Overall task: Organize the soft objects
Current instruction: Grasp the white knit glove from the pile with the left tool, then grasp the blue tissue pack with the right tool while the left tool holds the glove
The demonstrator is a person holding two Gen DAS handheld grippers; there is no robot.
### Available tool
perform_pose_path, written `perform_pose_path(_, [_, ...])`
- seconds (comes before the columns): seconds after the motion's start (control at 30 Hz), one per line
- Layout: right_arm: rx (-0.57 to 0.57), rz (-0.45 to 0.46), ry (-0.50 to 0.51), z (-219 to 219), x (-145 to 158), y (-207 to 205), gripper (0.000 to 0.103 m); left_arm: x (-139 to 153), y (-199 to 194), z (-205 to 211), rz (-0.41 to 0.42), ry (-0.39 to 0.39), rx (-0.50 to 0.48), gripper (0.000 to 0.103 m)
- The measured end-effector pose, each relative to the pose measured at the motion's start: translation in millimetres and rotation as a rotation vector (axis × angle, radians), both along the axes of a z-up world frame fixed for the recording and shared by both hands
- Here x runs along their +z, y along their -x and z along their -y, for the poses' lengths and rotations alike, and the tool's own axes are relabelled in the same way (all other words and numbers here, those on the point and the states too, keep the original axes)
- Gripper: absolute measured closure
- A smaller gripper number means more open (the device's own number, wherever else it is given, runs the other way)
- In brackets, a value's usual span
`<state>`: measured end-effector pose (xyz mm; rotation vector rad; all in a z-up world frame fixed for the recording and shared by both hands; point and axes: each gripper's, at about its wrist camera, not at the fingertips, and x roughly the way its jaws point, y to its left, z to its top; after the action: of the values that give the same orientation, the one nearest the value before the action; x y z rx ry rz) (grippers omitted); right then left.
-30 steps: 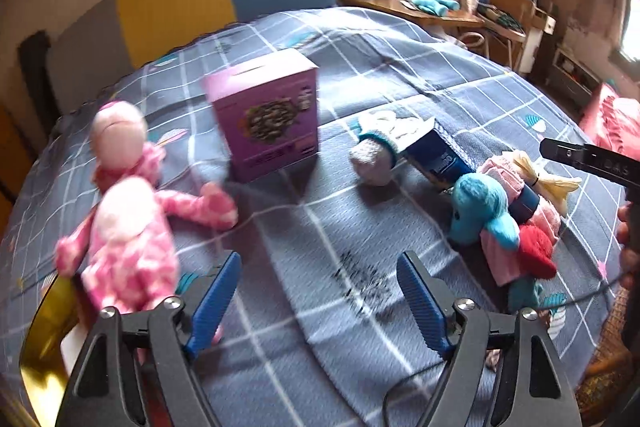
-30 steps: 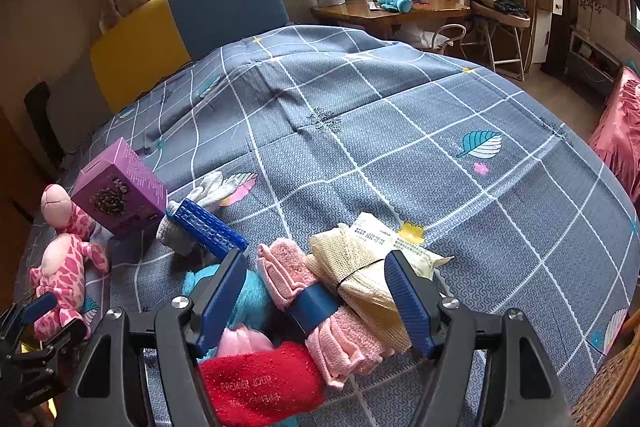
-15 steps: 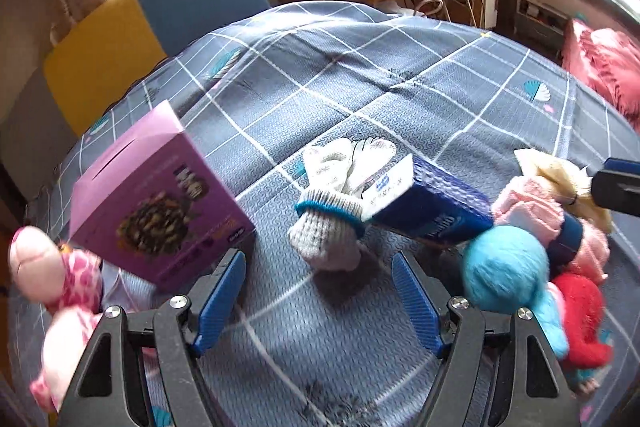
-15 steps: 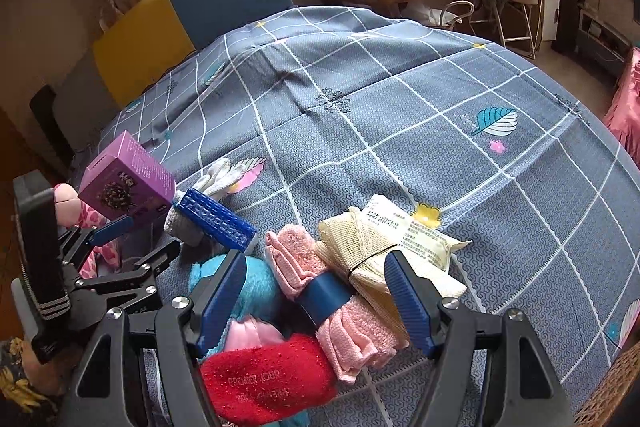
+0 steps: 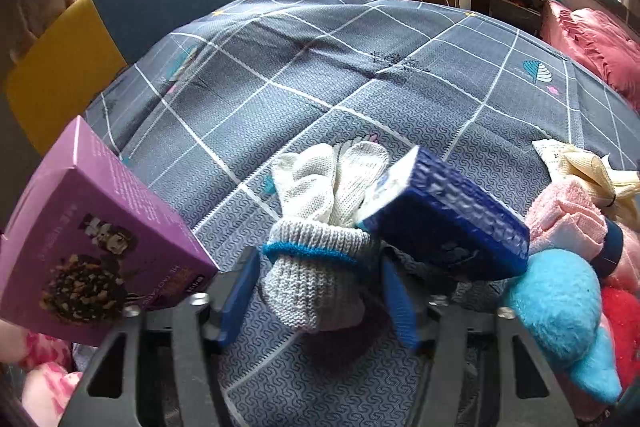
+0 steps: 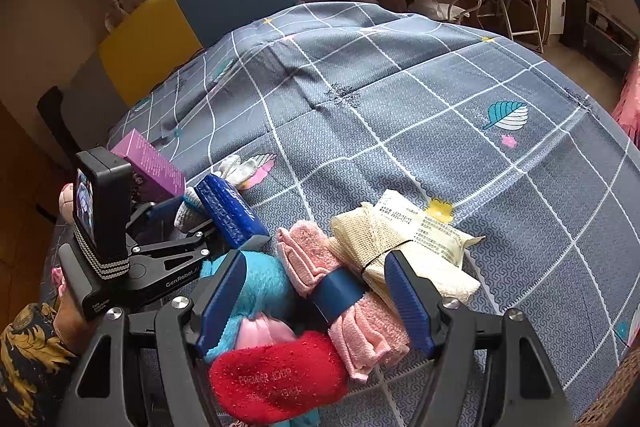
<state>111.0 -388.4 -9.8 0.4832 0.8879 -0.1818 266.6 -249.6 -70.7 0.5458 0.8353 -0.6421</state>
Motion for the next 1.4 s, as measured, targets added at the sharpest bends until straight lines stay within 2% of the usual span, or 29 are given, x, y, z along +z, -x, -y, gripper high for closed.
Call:
perform_pose_path(0.07, [-0.008,0.009,0.001,1,1,1,0.03,-3,2,3,-0.011,-0.007,-0.004,0.061])
perform_pose_path(0.27, [-0.012,0.018,-0.003,4,2,2,0.03,7,28,-14,-0.02,0.032,0.024,0.064])
perform_pose_path(0.33, [-0.011,0.023,-0.012,4,2,3,0.03,11,41,-28,-0.028,0.038,0.058,0.064])
perform_pose_path(0.4, [-0.006,0.025,-0.019,4,2,3,0.03,16,53,-49,-0.08,0.084,0.106,0.064])
perform_pose_path(0.47, [0.008,0.024,-0.026,2,2,2,0.03,20,71,-71,-0.093,0.1,0.156,0.064])
perform_pose_path(0.6, [0.061,0.034,-0.036,-7,3,-1,0.031,23,108,-115,-0.092,0.12,0.258,0.064])
perform_pose_path(0.63, [0.084,0.037,-0.034,-12,4,-2,0.033,21,116,-124,-0.09,0.123,0.282,0.064])
perform_pose_path(0.67, [0.107,0.041,-0.027,-17,6,-3,0.039,18,123,-134,-0.102,0.127,0.305,0.064])
perform_pose_path(0.73, [0.149,0.046,0.002,-28,11,-7,0.046,7,129,-146,-0.138,0.135,0.338,0.064])
perform_pose_path(0.83, [0.235,0.039,0.061,-46,18,-25,0.046,0,139,-155,-0.138,0.165,0.346,0.064])
perform_pose_path(1.0, [0.352,-0.051,0.202,-74,11,-80,0.046,-2,135,-159,-0.169,0.203,0.371,0.063])
perform_pose_path(1.2, [0.425,-0.247,0.316,-96,-35,-134,0.047,-3,131,-161,-0.196,0.239,0.387,0.063])
perform_pose_path(1.27, [0.425,-0.279,0.361,-100,-47,-140,0.074,-3,133,-164,-0.199,0.255,0.398,0.064])
perform_pose_path(1.4, [0.418,-0.199,0.357,-105,-33,-134,0.079,1,137,-169,-0.194,0.281,0.416,0.065])
